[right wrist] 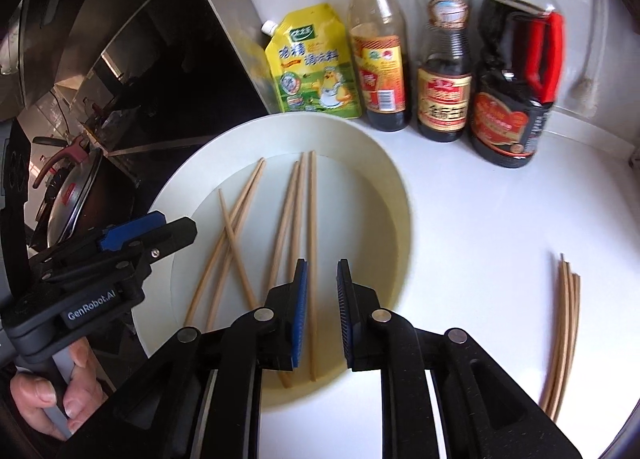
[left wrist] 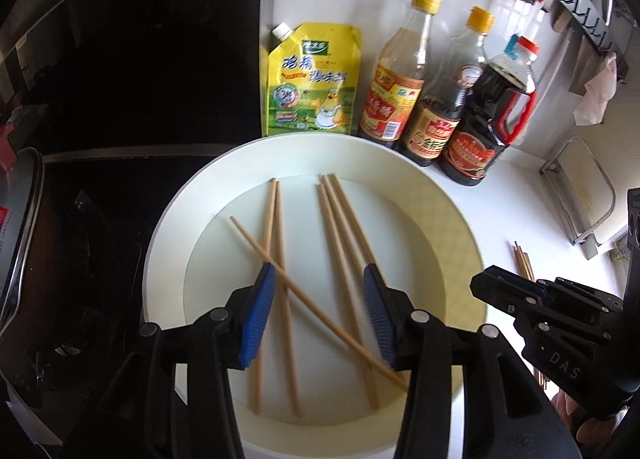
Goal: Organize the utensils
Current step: 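Move both open tools back to the chopstick pile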
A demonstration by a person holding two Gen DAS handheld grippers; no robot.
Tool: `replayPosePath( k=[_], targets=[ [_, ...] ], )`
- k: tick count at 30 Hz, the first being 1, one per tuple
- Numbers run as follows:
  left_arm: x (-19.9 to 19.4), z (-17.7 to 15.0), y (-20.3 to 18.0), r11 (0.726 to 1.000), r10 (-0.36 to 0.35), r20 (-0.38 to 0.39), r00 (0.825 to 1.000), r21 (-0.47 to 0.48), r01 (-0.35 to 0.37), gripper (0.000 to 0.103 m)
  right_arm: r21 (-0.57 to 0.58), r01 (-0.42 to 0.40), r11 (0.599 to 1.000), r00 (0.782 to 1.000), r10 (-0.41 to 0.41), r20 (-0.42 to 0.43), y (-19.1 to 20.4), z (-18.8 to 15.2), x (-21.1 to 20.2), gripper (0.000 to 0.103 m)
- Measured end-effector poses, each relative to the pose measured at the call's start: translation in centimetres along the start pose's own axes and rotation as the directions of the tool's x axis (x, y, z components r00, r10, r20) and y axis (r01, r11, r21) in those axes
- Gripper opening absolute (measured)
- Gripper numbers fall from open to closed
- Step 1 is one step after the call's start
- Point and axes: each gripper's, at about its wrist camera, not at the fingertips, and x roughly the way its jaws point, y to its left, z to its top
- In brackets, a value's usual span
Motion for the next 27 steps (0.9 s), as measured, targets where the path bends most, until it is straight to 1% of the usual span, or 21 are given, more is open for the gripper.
replayPosePath(
  k=[3, 5, 7, 10, 16, 22, 25, 27],
  targets=[
    [-1.0, -0.5, -1.6, 1.0, -0.008, 0.012, 1.0, 0.019, 0.008, 0.048, 0.019, 0.016, 1.0, 1.0, -0.017, 0.023, -1.3, -1.1, -1.7, 0.017],
    [-1.6, -0.8, -2.8, 0.999, -0.012, 0.019, 1.0, 0.032, 0.012, 0.053, 0.038, 0.025, 0.999, 0.999, -0.026, 0.036, -2.4, -2.0, -2.9, 0.017],
    [-2.1, -1.2, -4.1, 0.999, -0.024, 0.021, 0.999, 0.046, 0.023, 0.055, 0.056, 0.035, 0.998, 0.998, -0.038, 0.048, -3.3, -2.8, -3.9, 0.018],
    [-2.6, -1.8, -6.0, 0.997, -0.04, 0.022, 0.999, 0.07, 0.038, 0.057, 0.072, 0.052, 0.996, 0.996, -0.057, 0.063, -4.8, -3.5, -5.2, 0.022],
    [-2.8, -3.1, -9.9, 0.991, -0.078, 0.009, 0.997, 0.109, 0.077, 0.06, 0.11, 0.104, 0.988, 0.99, -0.114, 0.085, -8.2, -5.3, -7.9, 0.024],
    [-2.2, -4.4, -13.8, 0.984, -0.119, -0.015, 0.993, 0.131, 0.12, 0.063, 0.144, 0.181, 0.973, 0.979, -0.192, 0.073, -12.3, -7.6, -9.9, 0.027],
    [-1.5, -5.1, -15.6, 0.982, -0.132, -0.035, 0.991, 0.135, 0.135, 0.063, 0.139, 0.222, 0.965, 0.971, -0.232, 0.059, -14.1, -8.8, -10.2, 0.032],
    [-0.9, -5.6, -16.8, 0.98, -0.132, -0.05, 0.99, 0.141, 0.138, 0.064, 0.138, 0.236, 0.962, 0.969, -0.244, 0.044, -15.3, -9.6, -10.1, 0.032]
  ],
)
